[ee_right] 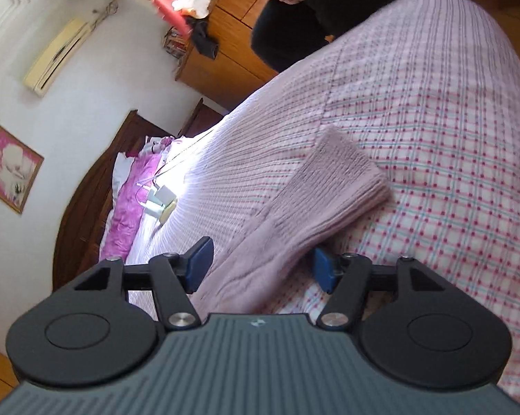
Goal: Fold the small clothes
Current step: 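Close the right gripper on the sleeve cuff, then lift the sleeve with the right gripper and lay it across the cardigan body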
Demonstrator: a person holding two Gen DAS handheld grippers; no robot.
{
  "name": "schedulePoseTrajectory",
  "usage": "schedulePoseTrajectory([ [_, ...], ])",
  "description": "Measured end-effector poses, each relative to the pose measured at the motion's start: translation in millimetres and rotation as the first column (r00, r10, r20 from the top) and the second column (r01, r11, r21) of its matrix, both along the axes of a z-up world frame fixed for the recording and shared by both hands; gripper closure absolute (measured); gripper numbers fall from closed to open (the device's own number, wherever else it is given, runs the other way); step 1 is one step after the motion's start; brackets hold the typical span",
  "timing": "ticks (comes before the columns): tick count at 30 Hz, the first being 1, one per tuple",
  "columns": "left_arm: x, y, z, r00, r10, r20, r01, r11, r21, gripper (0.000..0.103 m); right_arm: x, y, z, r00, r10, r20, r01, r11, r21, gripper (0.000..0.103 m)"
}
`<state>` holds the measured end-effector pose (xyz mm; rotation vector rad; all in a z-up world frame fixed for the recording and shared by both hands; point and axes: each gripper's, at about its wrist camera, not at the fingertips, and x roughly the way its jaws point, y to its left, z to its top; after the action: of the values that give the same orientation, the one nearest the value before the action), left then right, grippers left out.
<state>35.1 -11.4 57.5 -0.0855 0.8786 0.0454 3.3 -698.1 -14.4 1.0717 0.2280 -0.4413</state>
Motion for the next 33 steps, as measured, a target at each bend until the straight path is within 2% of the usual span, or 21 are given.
schedulePoseTrajectory([
  [1, 0, -2, 0, 1.000, -0.003, -0.001, 0.003, 1.000, 0.002, 0.000, 6, -1, 2, 1.000, -0.011, -0.011, 0.011, 1.000, -0.019, 0.056],
  [2, 0, -4, 0, 1.000, -0.007, -0.001, 0.007, 1.000, 0.004, 0.000, 9, -2, 5, 1.000, -0.011, -0.026, 0.010, 0.999, -0.039, 0.082],
  [3, 1, -5, 0, 1.000, -0.012, 0.000, 0.012, 1.000, 0.007, 0.000, 11, -2, 10, 0.999, -0.019, -0.034, 0.017, 0.998, -0.058, 0.087],
  [5, 0, -6, 2, 1.000, -0.021, 0.008, 0.021, 1.000, 0.014, 0.000, 12, 1, 27, 1.000, -0.003, 0.006, 0.004, 0.994, -0.106, 0.093],
  [7, 0, -6, 4, 1.000, -0.023, 0.018, 0.022, 1.000, 0.021, 0.000, 10, 9, 48, 0.997, 0.040, 0.065, -0.030, 0.988, -0.152, 0.094],
  [11, 4, -3, 4, 1.000, -0.016, 0.016, 0.016, 1.000, 0.000, 0.000, 24, 32, 87, 0.976, 0.164, 0.141, -0.139, 0.976, -0.167, 0.094],
  [18, 0, 3, 7, 0.999, -0.022, 0.030, 0.022, 1.000, -0.008, 0.000, 59, 108, 139, 0.916, 0.322, 0.240, -0.288, 0.943, -0.164, 0.094],
  [25, 1, 31, 21, 0.997, 0.028, 0.075, -0.028, 1.000, 0.004, 0.000, 99, 227, 181, 0.828, 0.504, 0.246, -0.457, 0.861, -0.224, 0.095],
  [29, 2, 49, 31, 0.993, 0.056, 0.106, -0.058, 0.998, 0.010, 0.000, 126, 295, 197, 0.782, 0.580, 0.230, -0.529, 0.812, -0.248, 0.095],
  [33, 0, 69, 39, 0.988, 0.076, 0.133, -0.079, 0.997, 0.021, 0.000, 148, 367, 207, 0.722, 0.656, 0.222, -0.600, 0.753, -0.271, 0.095],
])
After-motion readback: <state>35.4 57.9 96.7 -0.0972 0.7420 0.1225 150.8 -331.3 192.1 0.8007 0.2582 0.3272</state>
